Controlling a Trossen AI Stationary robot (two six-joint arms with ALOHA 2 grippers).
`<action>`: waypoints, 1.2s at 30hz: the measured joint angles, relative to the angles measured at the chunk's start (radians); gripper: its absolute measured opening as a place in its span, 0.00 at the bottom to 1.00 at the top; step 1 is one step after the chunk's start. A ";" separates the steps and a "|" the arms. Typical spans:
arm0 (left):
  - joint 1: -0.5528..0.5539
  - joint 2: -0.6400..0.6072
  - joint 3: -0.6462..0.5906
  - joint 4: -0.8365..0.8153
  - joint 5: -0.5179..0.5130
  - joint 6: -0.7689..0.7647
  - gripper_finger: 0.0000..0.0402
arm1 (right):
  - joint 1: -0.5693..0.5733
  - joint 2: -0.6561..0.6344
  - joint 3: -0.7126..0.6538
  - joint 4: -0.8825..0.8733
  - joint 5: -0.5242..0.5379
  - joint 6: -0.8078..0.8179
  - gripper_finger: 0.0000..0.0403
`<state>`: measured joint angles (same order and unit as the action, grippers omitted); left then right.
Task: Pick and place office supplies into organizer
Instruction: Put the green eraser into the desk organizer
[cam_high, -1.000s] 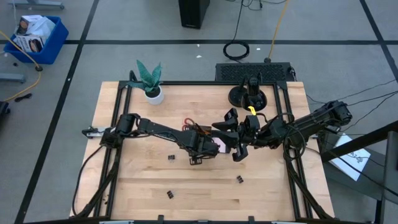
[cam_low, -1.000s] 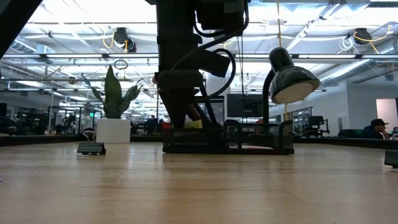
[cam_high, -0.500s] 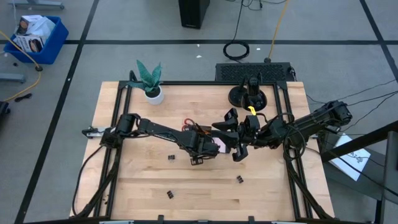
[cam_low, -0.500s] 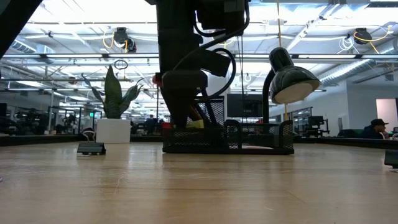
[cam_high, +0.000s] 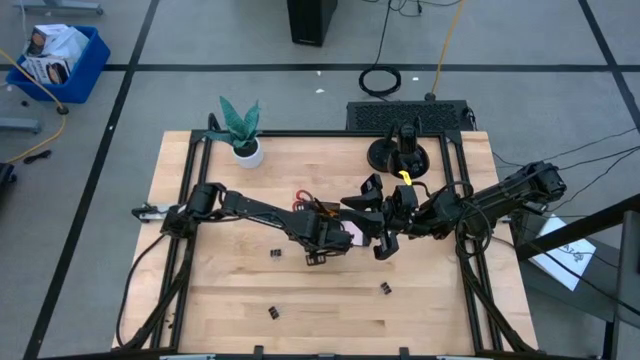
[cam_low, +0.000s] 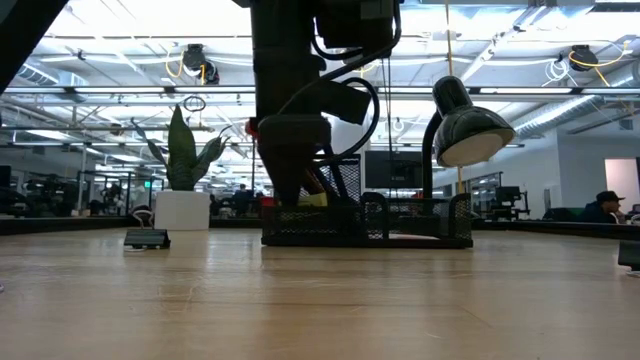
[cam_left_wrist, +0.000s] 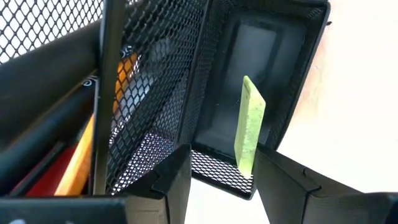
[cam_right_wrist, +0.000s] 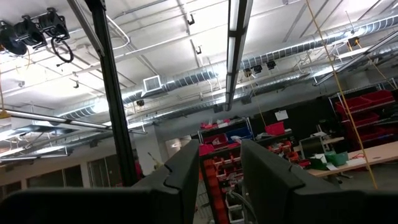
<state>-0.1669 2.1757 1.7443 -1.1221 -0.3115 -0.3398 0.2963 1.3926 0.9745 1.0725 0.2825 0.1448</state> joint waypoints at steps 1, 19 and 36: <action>0.000 0.000 0.000 0.000 0.000 0.007 0.42 | 0.000 0.000 0.000 0.000 0.000 0.000 0.27; -0.002 0.000 0.000 0.000 -0.004 0.012 0.42 | 0.000 0.000 0.000 0.000 0.000 0.000 0.27; -0.005 -0.011 0.000 0.000 -0.047 -0.027 0.54 | 0.000 0.000 0.000 0.000 0.000 0.000 0.27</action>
<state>-0.1722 2.1646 1.7439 -1.1216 -0.3584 -0.3671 0.2962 1.3926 0.9745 1.0724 0.2825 0.1452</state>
